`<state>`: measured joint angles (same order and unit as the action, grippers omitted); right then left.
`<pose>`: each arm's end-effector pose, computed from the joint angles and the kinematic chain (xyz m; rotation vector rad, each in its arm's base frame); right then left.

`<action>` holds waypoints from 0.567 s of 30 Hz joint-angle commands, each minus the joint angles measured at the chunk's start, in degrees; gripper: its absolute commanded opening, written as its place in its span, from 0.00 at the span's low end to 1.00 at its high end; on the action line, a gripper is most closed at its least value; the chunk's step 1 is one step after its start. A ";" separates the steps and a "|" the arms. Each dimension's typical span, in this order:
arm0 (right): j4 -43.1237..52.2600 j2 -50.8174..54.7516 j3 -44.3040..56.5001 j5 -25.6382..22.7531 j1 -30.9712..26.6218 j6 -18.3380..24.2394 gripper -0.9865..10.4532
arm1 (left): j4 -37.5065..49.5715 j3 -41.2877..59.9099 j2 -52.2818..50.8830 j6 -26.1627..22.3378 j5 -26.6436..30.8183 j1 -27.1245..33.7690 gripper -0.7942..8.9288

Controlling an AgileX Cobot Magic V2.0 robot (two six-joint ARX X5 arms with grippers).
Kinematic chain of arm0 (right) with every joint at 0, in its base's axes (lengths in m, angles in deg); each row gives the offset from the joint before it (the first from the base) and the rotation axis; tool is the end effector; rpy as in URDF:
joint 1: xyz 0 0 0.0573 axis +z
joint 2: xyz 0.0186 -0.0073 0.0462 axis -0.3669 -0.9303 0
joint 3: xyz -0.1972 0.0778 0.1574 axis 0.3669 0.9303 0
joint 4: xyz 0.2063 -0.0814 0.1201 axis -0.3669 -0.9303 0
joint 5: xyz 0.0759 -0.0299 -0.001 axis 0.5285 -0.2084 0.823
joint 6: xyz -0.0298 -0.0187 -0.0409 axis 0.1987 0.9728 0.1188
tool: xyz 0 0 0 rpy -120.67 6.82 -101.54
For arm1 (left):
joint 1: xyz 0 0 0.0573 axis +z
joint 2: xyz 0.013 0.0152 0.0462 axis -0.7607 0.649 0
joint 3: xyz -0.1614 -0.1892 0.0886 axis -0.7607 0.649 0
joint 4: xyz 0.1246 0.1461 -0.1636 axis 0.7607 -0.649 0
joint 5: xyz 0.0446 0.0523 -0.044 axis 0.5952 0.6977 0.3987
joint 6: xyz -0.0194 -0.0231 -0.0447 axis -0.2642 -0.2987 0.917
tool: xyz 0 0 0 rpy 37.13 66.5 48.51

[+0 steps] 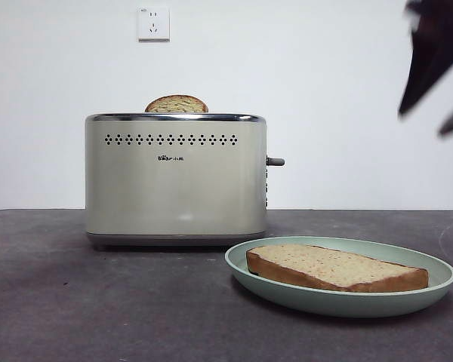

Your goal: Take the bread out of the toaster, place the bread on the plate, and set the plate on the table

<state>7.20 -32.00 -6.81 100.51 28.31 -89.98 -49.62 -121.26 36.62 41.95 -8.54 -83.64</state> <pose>0.2298 0.0386 0.2886 0.1802 0.9331 0.4491 0.1103 -0.0802 0.4485 0.0595 0.5731 -0.7128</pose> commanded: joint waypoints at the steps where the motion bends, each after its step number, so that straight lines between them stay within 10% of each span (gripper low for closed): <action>1: -1.03 6.01 0.04 4.11 0.17 -1.44 0.33 | -0.77 0.04 -0.13 -0.96 3.30 -0.15 0.56; 6: -2.86 14.45 0.04 6.16 0.22 -1.79 0.33 | -4.87 0.09 -0.13 -0.96 11.13 -0.15 0.53; 10: -4.85 18.67 0.04 6.19 0.39 -1.16 0.19 | -7.19 0.09 -0.13 -3.06 11.96 -0.15 0.05; 17: -6.05 21.16 0.04 6.01 0.39 0.28 0.08 | -7.17 0.09 -0.13 -3.06 11.69 -0.15 0.07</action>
<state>1.08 -10.77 -6.83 106.46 28.64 -90.24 -57.05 -121.26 36.62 39.54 3.24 -83.64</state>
